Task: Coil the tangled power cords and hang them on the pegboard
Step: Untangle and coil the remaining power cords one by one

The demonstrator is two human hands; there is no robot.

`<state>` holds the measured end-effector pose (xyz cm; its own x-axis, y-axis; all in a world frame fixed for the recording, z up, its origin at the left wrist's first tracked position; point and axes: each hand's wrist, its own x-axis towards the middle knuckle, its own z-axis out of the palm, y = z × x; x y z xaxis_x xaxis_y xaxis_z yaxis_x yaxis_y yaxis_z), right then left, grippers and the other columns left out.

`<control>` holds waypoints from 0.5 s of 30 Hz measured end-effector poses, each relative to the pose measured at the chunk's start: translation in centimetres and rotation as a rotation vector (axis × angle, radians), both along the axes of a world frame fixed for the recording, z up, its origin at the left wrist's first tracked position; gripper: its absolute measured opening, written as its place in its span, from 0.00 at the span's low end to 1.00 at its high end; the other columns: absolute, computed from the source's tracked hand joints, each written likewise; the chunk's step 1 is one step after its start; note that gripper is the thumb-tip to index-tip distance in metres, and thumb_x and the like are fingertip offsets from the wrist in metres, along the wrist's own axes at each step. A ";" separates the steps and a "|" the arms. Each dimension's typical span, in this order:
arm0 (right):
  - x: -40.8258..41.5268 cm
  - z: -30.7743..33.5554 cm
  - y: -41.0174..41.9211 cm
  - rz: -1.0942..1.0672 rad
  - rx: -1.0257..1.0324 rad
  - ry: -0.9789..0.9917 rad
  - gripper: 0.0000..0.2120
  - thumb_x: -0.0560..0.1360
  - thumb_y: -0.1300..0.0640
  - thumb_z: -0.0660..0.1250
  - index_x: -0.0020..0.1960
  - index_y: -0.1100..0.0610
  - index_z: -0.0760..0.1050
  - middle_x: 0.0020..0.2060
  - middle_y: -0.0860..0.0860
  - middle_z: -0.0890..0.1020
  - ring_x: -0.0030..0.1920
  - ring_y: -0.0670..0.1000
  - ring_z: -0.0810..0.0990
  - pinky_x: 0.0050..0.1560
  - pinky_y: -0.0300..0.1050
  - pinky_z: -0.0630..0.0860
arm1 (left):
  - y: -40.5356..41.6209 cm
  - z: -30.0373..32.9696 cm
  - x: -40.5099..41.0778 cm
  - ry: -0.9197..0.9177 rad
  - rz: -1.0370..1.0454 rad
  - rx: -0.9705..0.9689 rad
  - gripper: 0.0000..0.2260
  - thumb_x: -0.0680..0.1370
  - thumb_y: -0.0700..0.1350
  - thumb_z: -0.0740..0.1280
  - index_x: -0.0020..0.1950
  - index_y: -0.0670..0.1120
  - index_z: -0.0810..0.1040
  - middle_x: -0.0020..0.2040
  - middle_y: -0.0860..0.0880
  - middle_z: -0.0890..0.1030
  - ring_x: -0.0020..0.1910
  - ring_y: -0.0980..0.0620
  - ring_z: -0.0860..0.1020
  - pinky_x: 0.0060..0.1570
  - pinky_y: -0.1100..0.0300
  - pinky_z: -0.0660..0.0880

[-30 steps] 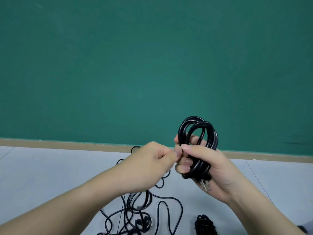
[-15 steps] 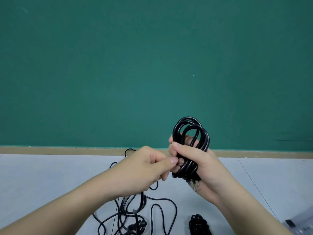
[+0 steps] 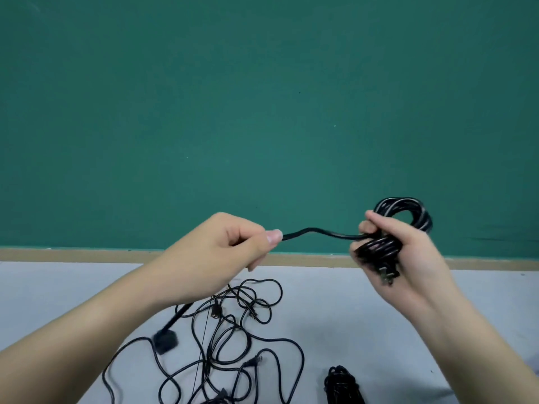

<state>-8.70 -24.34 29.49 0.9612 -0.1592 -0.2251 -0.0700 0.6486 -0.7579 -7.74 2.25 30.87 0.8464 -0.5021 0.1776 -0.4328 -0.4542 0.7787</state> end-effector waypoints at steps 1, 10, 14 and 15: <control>-0.1 -0.4 0.8 0.044 -0.029 0.006 0.08 0.74 0.58 0.74 0.43 0.56 0.74 0.34 0.51 0.75 0.28 0.48 0.73 0.31 0.41 0.74 | 0.0 0.2 0.0 0.016 -0.004 -0.061 0.25 0.79 0.64 0.60 0.31 0.48 0.68 0.28 0.50 0.60 0.29 0.48 0.57 0.30 0.57 0.56; -1.7 -2.2 5.6 0.361 -0.343 0.036 0.37 0.52 0.39 0.87 0.52 0.56 0.77 0.34 0.50 0.75 0.31 0.49 0.71 0.44 0.51 0.63 | 0.2 0.5 0.9 0.164 0.121 -0.261 0.23 0.84 0.59 0.59 0.32 0.49 0.71 0.28 0.53 0.60 0.27 0.51 0.56 0.29 0.59 0.55; -1.7 -1.7 5.9 0.372 0.012 0.041 0.15 0.69 0.54 0.80 0.49 0.58 0.77 0.33 0.50 0.71 0.29 0.47 0.67 0.30 0.40 0.69 | 1.7 -0.9 2.0 -0.078 0.284 0.161 0.16 0.86 0.54 0.54 0.45 0.54 0.77 0.31 0.56 0.72 0.30 0.52 0.68 0.35 0.52 0.70; -1.7 -1.6 6.0 0.378 0.083 0.030 0.13 0.70 0.57 0.79 0.48 0.58 0.76 0.33 0.49 0.70 0.30 0.47 0.65 0.28 0.39 0.69 | 1.8 -1.2 1.8 -0.104 0.265 0.238 0.14 0.85 0.55 0.53 0.49 0.55 0.77 0.35 0.55 0.74 0.34 0.53 0.72 0.41 0.50 0.74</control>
